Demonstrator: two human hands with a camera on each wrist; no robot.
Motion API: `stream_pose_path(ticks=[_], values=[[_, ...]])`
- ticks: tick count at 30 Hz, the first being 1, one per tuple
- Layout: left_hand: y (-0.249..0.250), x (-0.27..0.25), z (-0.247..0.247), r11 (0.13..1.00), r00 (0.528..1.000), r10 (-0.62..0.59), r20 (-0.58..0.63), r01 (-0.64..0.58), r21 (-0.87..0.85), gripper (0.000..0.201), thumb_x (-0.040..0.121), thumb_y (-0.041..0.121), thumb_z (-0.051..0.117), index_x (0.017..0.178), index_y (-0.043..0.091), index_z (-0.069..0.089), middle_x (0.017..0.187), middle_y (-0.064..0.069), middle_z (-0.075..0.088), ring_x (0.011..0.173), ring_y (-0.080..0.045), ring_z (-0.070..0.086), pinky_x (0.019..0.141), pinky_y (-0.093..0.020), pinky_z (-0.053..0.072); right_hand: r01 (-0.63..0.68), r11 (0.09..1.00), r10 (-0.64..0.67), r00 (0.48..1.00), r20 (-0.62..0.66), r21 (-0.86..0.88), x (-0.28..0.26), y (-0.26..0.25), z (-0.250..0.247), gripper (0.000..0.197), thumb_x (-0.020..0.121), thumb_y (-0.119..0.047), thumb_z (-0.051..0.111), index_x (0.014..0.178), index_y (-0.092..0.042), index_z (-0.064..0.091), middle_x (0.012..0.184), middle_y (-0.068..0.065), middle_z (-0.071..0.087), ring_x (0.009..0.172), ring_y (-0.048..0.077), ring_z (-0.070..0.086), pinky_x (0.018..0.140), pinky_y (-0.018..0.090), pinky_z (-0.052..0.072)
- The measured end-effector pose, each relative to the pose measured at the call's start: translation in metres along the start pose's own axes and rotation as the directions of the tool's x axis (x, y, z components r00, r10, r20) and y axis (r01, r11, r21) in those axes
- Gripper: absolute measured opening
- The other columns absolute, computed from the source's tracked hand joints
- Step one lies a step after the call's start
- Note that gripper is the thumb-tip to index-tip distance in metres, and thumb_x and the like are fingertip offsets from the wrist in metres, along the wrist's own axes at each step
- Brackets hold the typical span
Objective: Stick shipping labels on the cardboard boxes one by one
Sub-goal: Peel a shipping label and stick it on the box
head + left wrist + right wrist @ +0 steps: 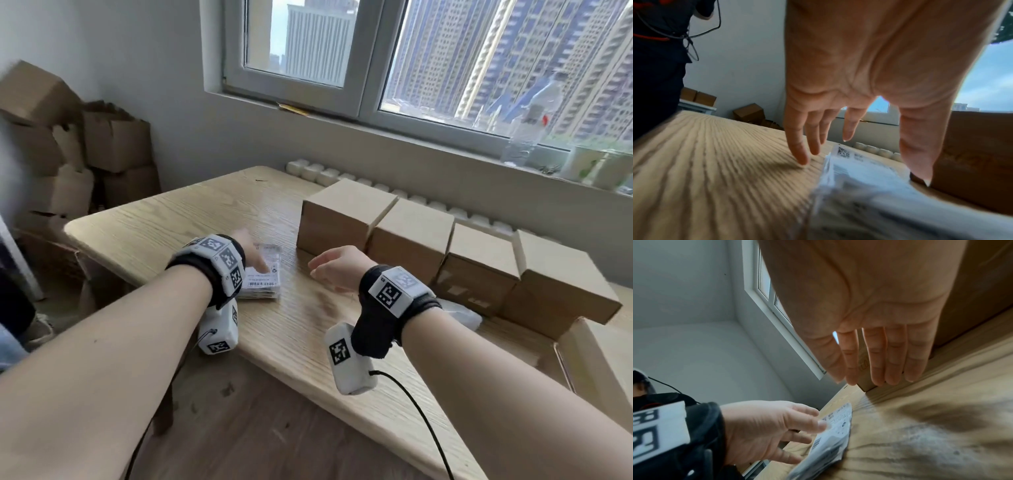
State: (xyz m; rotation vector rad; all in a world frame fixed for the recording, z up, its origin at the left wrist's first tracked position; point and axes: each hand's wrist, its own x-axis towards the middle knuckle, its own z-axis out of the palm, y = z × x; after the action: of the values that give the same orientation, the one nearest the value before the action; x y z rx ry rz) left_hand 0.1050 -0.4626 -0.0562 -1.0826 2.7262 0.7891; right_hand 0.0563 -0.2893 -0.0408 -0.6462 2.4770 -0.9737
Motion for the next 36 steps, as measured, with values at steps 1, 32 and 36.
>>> stream_pose_path(ticks=[1, 32, 36], values=[[0.000, 0.001, 0.001, 0.999, 1.000, 0.001, 0.016, -0.002, 0.032, 0.084, 0.070, 0.026, 0.081, 0.138, 0.004, 0.038, 0.137, -0.013, 0.050, 0.123, -0.030, 0.049, 0.099, -0.038, 0.041, -0.003, 1.000, 0.003, 1.000, -0.004, 0.004, 0.002, 0.002, -0.001, 0.024, 0.087, -0.013, 0.060, 0.109, -0.014, 0.070, 0.083, -0.003, 0.060, 0.088, 0.014, 0.056, 0.084, 0.027, 0.050], [0.018, -0.018, 0.032, 0.964, 0.956, 0.263, -0.129, -0.258, 0.057, 0.031, 0.068, 0.047, 0.077, 0.087, 0.029, 0.062, 0.094, 0.008, 0.062, 0.089, -0.013, 0.060, 0.076, -0.027, 0.048, -0.091, 0.986, 0.097, 0.995, -0.038, 0.139, -0.013, 0.058, -0.030, 0.027, 0.084, -0.012, 0.061, 0.111, -0.017, 0.067, 0.098, 0.001, 0.063, 0.098, 0.016, 0.061, 0.076, 0.025, 0.053], [0.018, -0.020, 0.034, 0.964, 0.963, 0.263, -0.064, -0.260, 0.058, 0.023, 0.066, 0.039, 0.081, 0.076, 0.024, 0.066, 0.086, 0.006, 0.069, 0.082, -0.012, 0.064, 0.075, -0.027, 0.053, -0.080, 0.989, 0.085, 0.996, -0.040, 0.128, -0.017, 0.059, -0.030, 0.024, 0.085, -0.011, 0.060, 0.106, -0.017, 0.068, 0.095, 0.000, 0.063, 0.095, 0.014, 0.060, 0.075, 0.026, 0.053]])
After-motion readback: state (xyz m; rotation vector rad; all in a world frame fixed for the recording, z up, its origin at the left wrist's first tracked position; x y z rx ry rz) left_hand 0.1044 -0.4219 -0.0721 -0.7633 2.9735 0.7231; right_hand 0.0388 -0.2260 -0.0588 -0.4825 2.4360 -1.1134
